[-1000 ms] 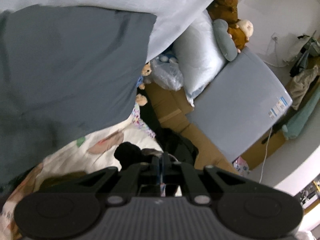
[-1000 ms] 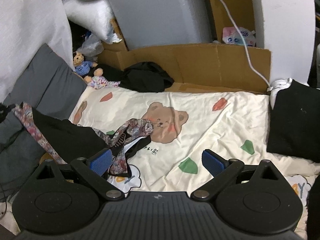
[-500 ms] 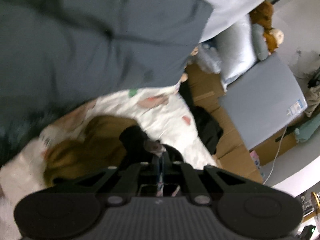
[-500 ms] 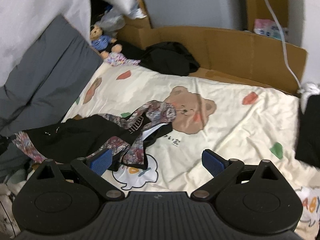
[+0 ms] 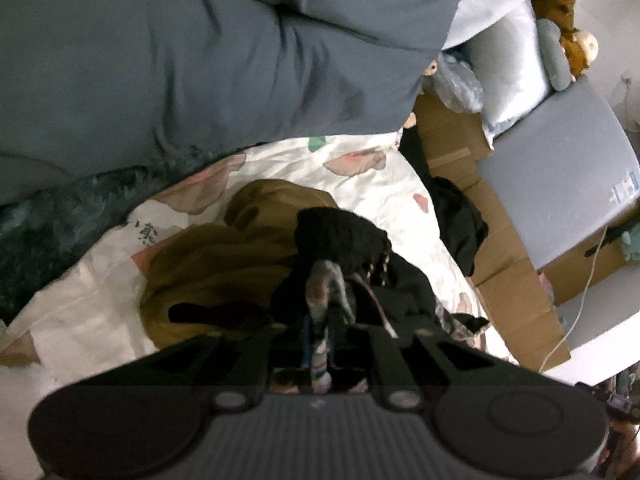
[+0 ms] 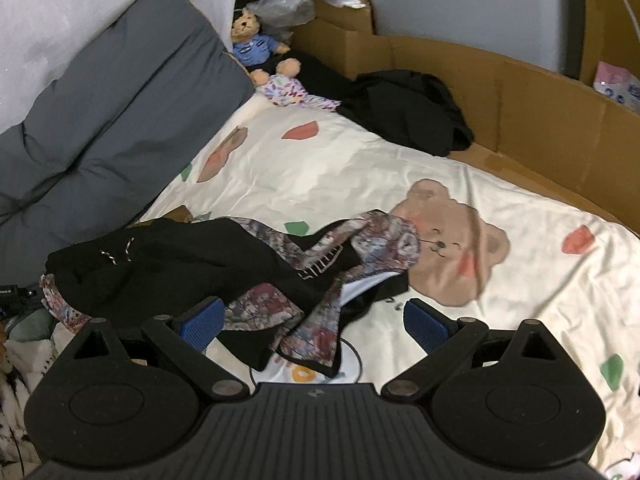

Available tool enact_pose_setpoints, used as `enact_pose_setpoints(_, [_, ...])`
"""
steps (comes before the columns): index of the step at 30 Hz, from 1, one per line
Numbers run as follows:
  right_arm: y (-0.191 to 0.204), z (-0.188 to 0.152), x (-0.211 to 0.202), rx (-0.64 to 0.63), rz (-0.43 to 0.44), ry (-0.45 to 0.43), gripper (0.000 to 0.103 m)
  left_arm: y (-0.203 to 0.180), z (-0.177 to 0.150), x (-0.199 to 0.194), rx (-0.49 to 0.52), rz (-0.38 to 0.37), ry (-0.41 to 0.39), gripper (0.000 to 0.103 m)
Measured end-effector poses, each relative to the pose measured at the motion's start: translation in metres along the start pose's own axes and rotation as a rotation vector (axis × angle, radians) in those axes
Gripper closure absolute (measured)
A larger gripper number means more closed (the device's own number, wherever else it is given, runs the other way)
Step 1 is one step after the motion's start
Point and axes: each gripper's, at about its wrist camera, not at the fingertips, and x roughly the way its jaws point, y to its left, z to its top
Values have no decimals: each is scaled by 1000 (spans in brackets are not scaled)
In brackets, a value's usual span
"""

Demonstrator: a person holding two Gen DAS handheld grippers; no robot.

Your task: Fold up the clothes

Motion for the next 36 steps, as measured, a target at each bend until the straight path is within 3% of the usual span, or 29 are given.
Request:
enact_pose_setpoints(3, [4, 7, 6, -8, 12, 5, 4, 4, 4, -8, -27, -13, -19, 52])
enact_pose_setpoints(5, [6, 12, 9, -12, 20, 7, 4, 7, 8, -11, -47, -18, -53, 43])
enact_pose_setpoints(11, [13, 28, 20, -26, 45, 16, 4, -2, 11, 10, -16, -5, -20, 33])
enact_pose_setpoints(19, [22, 49, 35, -45, 78, 26, 4, -2, 3, 42, 46, 70, 51, 33])
enact_pose_setpoints(22, [25, 57, 41, -52, 90, 31, 4, 2, 2, 44, 45, 65, 51, 40])
enact_pose_setpoints(24, [30, 68, 53, -66, 105, 39, 7, 6, 1, 45, 38, 46, 52, 71])
enact_pose_setpoints(27, [46, 86, 80, -122, 112, 62, 9, 7, 5, 38, 49, 39, 47, 85])
enact_pose_setpoints(36, [92, 116, 164, -254, 203, 123, 9, 12, 24, 14, 86, 30, 34, 94])
